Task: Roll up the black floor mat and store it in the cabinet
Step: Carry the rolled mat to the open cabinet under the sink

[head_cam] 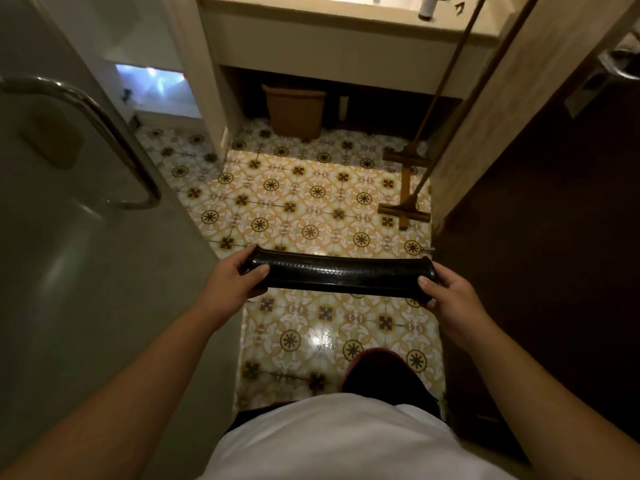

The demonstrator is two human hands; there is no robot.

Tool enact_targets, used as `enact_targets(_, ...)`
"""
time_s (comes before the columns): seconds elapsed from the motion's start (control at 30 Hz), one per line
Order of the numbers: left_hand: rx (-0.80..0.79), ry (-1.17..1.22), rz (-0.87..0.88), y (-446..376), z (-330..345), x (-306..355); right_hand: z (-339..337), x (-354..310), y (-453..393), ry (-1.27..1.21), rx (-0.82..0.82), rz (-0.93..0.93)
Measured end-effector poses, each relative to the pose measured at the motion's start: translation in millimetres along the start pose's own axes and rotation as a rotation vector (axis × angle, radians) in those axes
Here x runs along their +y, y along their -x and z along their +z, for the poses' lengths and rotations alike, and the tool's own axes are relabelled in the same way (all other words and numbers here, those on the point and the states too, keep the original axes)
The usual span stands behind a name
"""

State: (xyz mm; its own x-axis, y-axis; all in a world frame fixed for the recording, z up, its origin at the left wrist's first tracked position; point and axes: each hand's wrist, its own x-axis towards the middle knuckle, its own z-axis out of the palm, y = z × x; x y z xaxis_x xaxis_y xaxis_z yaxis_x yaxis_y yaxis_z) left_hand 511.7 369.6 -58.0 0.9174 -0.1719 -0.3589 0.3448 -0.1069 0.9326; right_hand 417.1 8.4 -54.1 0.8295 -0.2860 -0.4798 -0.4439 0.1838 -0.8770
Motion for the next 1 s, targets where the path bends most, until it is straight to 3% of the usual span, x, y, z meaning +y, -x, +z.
enact_targets(0.67, 0.343, 0.120, -0.057, -218.0, 58.7, 68.8, 15.3, -162.5, -315.7, 0.097, -0.279, 0.042)
enact_targets(1.0, 0.514, 0.173, -0.115, -294.4, 2.4, 78.2, 118.5, -203.2, -437.9, 0.176, -0.430, 0.105)
